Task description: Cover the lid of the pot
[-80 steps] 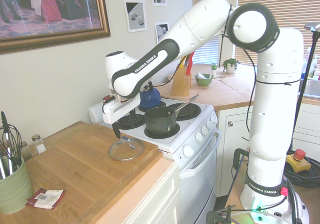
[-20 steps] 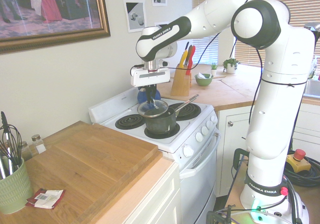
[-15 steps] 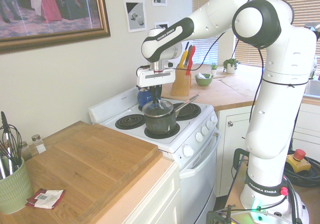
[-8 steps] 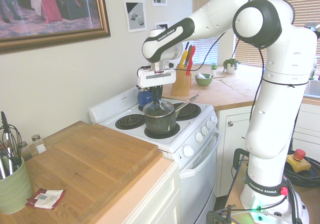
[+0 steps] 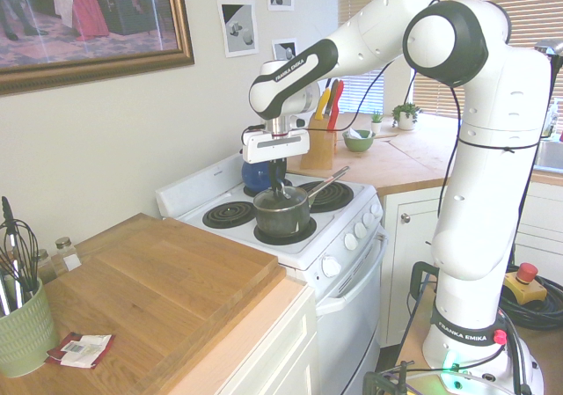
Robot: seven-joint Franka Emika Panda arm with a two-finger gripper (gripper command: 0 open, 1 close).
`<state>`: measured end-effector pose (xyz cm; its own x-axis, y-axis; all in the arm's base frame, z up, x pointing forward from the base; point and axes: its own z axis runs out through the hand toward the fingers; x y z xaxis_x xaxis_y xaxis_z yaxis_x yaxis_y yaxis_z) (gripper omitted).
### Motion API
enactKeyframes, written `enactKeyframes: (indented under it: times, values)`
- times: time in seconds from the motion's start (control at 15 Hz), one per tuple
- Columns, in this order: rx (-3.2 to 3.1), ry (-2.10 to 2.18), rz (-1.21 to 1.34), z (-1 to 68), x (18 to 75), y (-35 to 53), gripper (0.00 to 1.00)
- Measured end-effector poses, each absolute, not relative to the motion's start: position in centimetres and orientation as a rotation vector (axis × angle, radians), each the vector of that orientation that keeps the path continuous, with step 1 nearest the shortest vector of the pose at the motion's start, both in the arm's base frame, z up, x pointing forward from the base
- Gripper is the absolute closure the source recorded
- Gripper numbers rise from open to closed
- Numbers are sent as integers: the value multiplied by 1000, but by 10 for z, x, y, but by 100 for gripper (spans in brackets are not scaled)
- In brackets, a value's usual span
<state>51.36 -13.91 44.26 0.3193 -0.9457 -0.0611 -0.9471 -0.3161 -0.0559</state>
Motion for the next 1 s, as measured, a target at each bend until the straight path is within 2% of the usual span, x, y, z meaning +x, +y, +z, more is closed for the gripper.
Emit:
enactKeyframes:
  times: [0.07, 0.13, 0.8, 1.0]
  values:
    - [-2485, 1785, 25, 443, 514, -139, 100]
    - [-2486, 1784, 23, 443, 514, -139, 0]
    - [-2499, 1778, -9, 446, 516, -135, 0]
    - [-2514, 1790, -106, 489, 503, -136, 0]
